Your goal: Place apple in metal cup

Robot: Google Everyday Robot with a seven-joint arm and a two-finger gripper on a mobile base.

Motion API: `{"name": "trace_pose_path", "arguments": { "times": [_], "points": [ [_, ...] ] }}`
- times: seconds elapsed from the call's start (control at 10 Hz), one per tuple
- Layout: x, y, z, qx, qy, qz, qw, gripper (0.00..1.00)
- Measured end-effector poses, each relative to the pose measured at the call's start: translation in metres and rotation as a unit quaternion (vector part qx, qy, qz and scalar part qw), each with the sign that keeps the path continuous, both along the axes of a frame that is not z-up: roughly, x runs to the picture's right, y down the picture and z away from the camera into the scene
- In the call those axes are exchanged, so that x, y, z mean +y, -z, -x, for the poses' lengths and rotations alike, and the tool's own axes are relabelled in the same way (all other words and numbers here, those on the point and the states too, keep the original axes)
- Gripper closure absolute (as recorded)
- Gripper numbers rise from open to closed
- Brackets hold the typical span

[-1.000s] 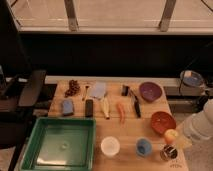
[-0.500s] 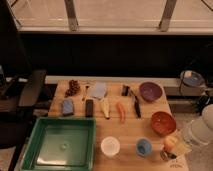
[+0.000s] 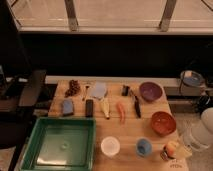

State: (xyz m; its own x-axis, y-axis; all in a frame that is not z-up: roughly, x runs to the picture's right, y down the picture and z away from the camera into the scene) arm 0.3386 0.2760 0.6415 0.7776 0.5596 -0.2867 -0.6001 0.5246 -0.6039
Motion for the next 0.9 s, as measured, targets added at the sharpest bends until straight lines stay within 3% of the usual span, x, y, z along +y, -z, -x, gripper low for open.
{"name": "trace_pose_path", "arguments": {
  "times": [0.2, 0.9],
  "points": [
    [0.0028, -0.0031, -0.0028, 0.005, 0.001, 0.004, 1.0, 0.38],
    [0.0006, -0.0064, -0.0021, 0.002, 0.004, 0.003, 1.0, 0.38]
  ]
}}
